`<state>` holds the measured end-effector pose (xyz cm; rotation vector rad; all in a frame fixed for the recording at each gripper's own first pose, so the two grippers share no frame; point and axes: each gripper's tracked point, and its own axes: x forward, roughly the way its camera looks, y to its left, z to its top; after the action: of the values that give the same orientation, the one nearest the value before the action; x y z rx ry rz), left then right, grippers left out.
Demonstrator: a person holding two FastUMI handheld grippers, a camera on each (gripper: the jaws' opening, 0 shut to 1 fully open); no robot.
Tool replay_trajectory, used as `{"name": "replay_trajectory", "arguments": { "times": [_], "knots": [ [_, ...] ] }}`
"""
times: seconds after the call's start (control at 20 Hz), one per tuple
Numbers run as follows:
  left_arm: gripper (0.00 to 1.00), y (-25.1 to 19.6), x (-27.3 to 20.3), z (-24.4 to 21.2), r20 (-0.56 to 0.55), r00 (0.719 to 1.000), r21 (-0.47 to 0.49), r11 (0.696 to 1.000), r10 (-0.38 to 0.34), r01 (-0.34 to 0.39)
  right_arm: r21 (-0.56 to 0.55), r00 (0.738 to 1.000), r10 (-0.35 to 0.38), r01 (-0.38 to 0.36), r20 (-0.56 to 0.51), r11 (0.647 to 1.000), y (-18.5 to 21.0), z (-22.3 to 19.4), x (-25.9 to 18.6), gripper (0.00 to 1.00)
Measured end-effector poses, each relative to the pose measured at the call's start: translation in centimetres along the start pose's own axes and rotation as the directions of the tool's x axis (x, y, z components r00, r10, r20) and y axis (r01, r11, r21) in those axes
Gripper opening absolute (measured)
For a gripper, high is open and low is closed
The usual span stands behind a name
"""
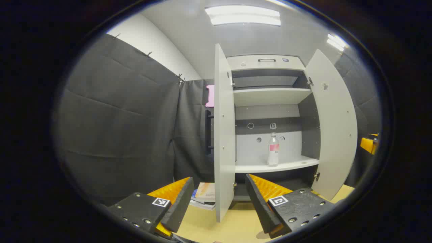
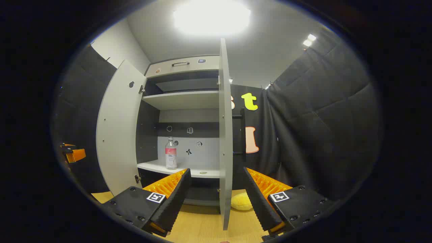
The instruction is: Grasp the bottle in the cabinet with the left hand and place it on the coaster, then close the right door with the right hand and the left door with the left hand.
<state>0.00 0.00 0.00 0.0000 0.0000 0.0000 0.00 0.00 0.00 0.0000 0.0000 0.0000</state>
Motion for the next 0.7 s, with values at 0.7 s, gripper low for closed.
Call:
{"name": "replay_trajectory", "arguments": {
  "times": [0.7],
  "knots": [
    [0.97,-2.9,0.6,0.0,0.008,1.000,0.021,1.000,-0.021,0.021,-0.029,0.999,0.022,-0.022,0.028,0.999,-1.3,0.2,0.2,0.96]
  ]
}}
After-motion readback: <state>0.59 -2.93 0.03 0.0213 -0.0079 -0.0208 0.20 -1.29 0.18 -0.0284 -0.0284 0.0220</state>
